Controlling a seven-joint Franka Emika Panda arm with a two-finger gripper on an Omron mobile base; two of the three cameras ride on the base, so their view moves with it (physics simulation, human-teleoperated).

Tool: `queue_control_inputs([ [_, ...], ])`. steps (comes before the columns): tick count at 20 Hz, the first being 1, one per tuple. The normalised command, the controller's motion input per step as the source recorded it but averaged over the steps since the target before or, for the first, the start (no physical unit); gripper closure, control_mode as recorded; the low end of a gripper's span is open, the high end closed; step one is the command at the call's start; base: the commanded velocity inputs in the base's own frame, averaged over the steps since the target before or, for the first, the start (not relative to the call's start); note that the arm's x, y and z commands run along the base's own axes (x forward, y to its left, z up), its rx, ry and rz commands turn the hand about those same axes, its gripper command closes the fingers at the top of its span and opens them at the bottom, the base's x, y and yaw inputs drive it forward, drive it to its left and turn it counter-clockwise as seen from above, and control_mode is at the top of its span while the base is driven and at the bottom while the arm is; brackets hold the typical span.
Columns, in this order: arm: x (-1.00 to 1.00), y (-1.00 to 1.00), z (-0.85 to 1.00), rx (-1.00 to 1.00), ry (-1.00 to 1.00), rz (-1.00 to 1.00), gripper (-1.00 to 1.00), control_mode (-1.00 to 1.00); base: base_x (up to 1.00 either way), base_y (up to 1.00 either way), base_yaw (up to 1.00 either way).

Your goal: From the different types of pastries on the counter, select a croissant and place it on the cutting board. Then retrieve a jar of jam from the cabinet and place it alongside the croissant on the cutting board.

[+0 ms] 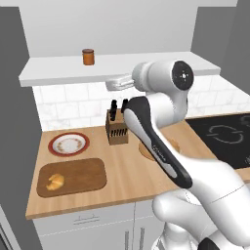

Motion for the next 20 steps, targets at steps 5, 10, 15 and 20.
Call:
queue_control_inputs([
  [5, 0.02, 0.07, 0.23, 0.01, -0.06, 0.0, -1.0, -1.0, 0.0, 0.0, 0.0],
  [10, 0.13, 0.19, 0.07, 0.01, -0.02, 0.0, -1.0, -1.0, 0.0, 0.0, 0.0],
  [15, 0.12, 0.23, 0.13, 0.04, -0.07, 0.0, -1.0, -1.0, 0.0, 0.0, 0.0],
  [20, 0.31, 0.14, 0.13, 0.06, -0.15, 0.01, -1.0, -1.0, 0.0, 0.0, 0.0],
])
